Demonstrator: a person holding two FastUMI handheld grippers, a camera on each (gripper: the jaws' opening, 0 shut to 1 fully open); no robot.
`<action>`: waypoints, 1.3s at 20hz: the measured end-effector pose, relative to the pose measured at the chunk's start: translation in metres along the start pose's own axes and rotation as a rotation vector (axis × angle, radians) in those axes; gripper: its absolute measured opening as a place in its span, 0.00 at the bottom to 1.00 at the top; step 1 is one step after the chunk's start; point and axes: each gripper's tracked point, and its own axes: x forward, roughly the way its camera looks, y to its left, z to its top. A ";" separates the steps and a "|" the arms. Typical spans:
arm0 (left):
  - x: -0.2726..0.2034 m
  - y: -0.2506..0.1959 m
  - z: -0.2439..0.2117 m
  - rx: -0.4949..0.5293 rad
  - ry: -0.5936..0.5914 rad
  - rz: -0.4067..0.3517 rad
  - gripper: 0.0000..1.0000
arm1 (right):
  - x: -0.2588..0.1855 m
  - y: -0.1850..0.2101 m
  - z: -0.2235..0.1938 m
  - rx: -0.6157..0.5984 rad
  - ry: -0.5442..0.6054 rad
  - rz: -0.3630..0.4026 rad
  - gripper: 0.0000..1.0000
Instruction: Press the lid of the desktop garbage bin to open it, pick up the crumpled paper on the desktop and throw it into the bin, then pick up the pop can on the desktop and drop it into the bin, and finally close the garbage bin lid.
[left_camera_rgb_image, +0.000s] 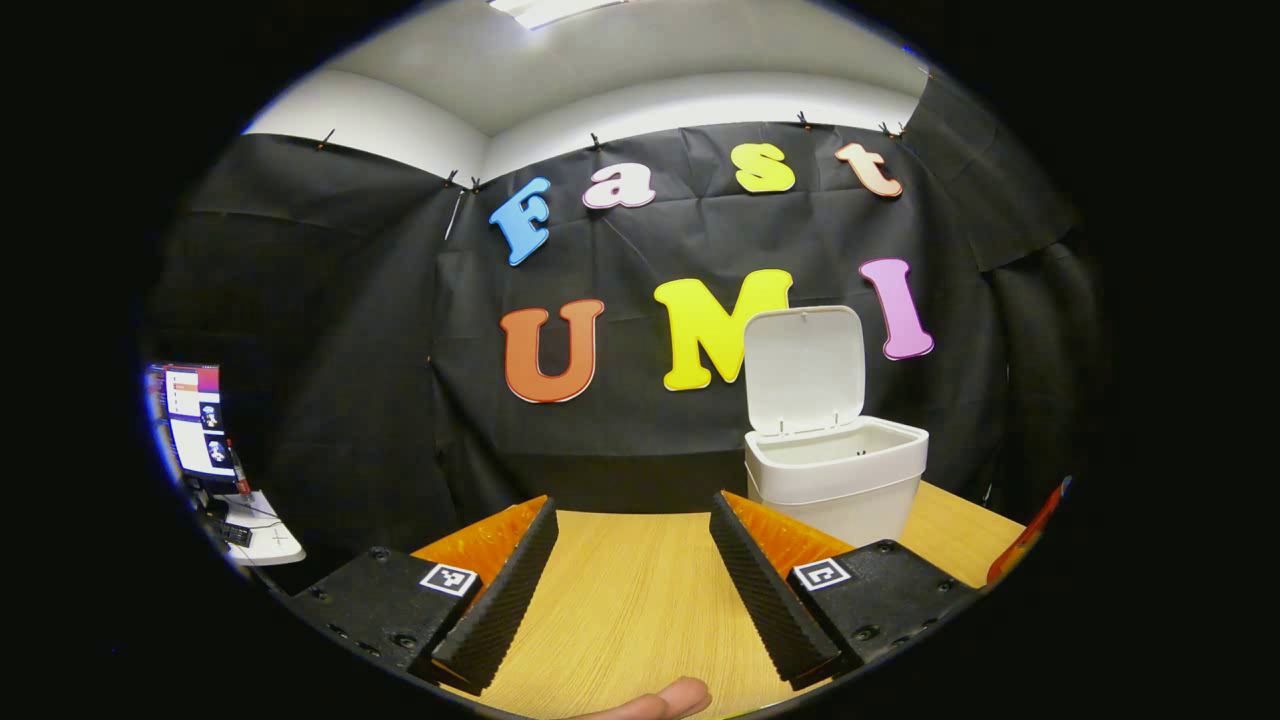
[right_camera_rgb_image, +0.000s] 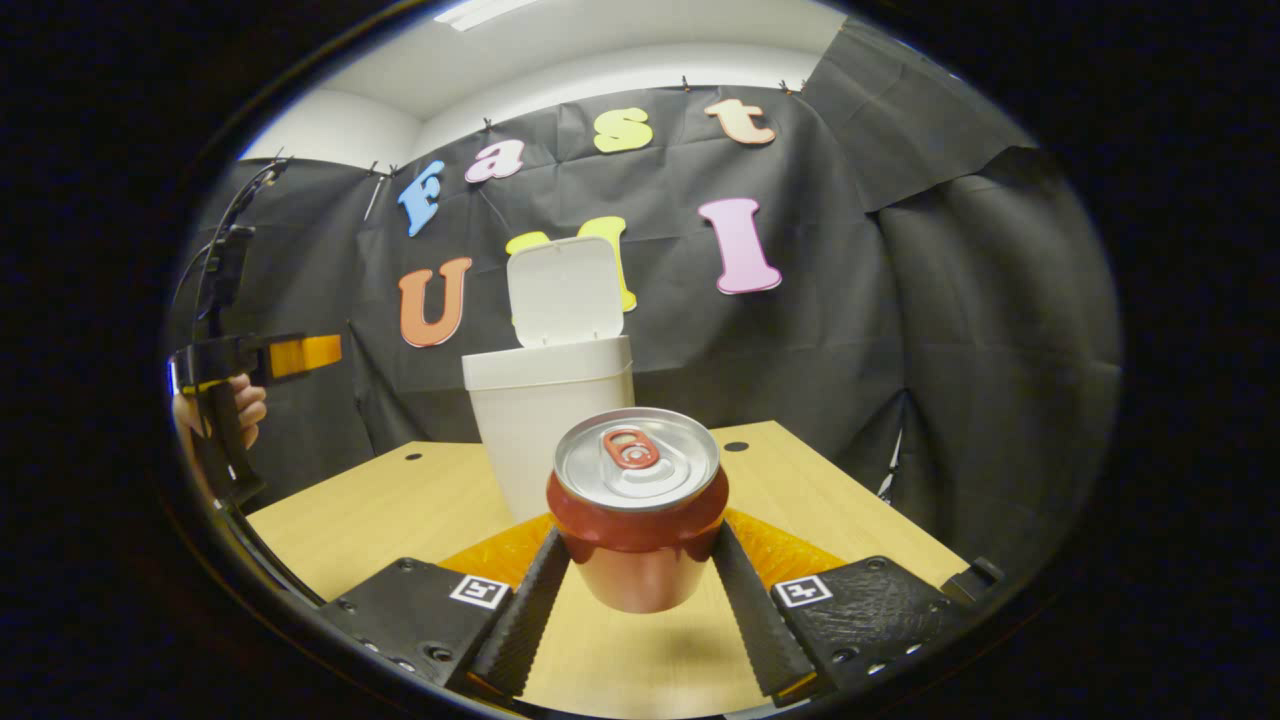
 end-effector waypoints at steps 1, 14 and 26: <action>-0.006 0.001 -0.003 0.007 0.001 -0.007 0.98 | 0.000 0.006 0.004 -0.016 -0.006 0.002 0.81; -0.056 0.011 -0.047 -0.022 0.062 -0.126 0.98 | 0.012 0.131 0.103 -0.143 -0.116 0.087 0.81; -0.040 0.035 -0.067 -0.076 0.097 -0.108 0.98 | 0.069 0.161 0.218 -0.194 -0.101 0.082 0.81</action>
